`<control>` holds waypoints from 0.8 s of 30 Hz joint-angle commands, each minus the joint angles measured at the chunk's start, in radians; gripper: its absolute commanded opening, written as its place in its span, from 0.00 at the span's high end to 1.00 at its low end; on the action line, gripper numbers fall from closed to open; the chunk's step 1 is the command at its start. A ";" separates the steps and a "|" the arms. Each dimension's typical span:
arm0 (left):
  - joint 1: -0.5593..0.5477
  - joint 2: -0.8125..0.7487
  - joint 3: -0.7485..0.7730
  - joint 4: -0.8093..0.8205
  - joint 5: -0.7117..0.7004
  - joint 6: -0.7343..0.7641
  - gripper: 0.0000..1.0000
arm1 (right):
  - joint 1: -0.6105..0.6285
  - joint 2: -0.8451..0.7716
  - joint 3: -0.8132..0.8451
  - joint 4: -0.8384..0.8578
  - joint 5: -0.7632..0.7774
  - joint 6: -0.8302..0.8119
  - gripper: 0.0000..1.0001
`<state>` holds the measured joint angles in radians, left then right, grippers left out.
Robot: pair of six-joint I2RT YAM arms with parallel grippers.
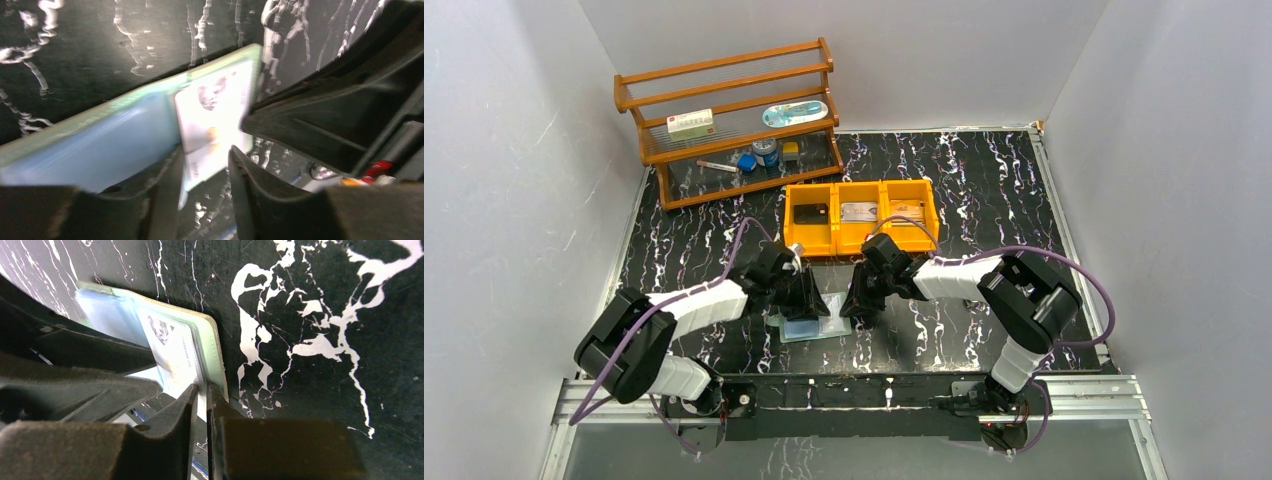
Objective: Take the credit cards out of the card holder
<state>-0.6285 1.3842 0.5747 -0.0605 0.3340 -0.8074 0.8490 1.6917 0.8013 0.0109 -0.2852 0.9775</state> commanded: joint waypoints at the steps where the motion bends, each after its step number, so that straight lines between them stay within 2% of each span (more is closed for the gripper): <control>1: -0.005 0.013 -0.238 0.205 -0.041 -0.105 0.68 | 0.011 0.074 -0.025 0.012 -0.019 0.017 0.82; 7: -0.005 0.011 -0.250 0.288 -0.013 -0.112 0.76 | 0.011 0.089 -0.031 0.045 -0.058 0.025 0.87; 12: -0.005 0.009 -0.234 0.242 -0.040 -0.117 0.71 | 0.011 0.083 -0.035 0.059 -0.067 0.027 0.87; 16: -0.005 0.002 -0.230 0.235 -0.033 -0.107 0.72 | 0.009 0.068 -0.050 0.131 -0.107 0.047 0.96; 18: -0.005 0.006 -0.221 0.247 -0.006 -0.093 0.77 | 0.006 0.068 -0.046 0.141 -0.117 0.053 0.99; 23: -0.005 -0.010 -0.179 0.246 0.046 -0.047 1.00 | 0.002 0.077 -0.043 0.142 -0.124 0.058 0.99; 24: -0.005 -0.011 -0.170 0.237 0.046 -0.037 1.00 | 0.002 0.080 -0.045 0.142 -0.126 0.058 0.99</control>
<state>-0.6010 1.3327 0.3832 0.2253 0.3470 -0.8963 0.8139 1.7206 0.7738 0.0853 -0.3805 1.0054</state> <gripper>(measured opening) 0.026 0.064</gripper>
